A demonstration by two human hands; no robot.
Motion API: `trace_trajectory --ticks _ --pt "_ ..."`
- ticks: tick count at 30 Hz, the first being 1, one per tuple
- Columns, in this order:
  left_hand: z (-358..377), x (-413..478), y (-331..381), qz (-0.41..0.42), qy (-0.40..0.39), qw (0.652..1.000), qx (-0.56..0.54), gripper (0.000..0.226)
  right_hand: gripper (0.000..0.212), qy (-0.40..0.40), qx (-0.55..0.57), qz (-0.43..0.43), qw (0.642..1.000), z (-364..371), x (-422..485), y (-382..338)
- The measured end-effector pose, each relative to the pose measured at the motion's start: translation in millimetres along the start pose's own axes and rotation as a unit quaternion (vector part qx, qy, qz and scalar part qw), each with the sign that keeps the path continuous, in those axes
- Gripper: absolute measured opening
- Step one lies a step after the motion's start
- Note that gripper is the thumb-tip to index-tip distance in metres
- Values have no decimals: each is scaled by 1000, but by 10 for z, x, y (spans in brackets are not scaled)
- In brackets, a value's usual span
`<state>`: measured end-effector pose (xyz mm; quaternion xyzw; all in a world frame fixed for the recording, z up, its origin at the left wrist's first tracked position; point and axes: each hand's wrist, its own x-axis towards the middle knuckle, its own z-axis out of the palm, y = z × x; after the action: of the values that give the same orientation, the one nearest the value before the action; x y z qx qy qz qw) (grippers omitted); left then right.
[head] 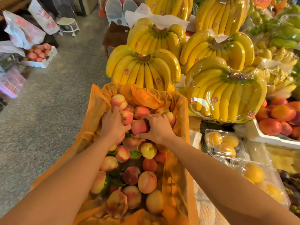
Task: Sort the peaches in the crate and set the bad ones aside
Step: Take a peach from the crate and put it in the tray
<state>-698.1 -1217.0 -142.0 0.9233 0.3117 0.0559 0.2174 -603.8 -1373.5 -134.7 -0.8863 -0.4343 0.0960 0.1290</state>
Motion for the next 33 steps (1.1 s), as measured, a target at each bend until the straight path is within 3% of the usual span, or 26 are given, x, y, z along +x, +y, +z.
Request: trace_trajectory --ticks 3,6,9,11,16,18,26,30,33 --pt "-195 -86 5 19 25 999 -17 64 74 -1 60 6 998 -22 -38 12" --pt "-453 -201 4 21 39 997 -65 62 69 18 213 19 977 -116 -130 -17" --pt "-651 -321 -5 11 41 993 -109 63 63 7 396 68 916 -264 -227 -97" --pt "-733 -395 -40 9 46 990 -136 64 72 -5 493 91 865 -344 -272 -171" --pt "-914 -581 -128 6 50 980 -191 66 61 -24 581 97 808 -499 -416 -396" --pt "-969 -680 -168 4 52 980 -193 67 69 -32 573 99 813 -496 -495 -466" --pt "-1066 -1002 -311 29 51 983 -174 65 62 42 333 16 942 -321 -744 -663" --pt "-1059 -1092 -379 32 42 980 -190 66 64 72 253 -32 964 -365 -872 -757" --pt "-1042 -1152 -442 23 31 978 -206 68 70 17 222 -36 974 -373 -928 -735"
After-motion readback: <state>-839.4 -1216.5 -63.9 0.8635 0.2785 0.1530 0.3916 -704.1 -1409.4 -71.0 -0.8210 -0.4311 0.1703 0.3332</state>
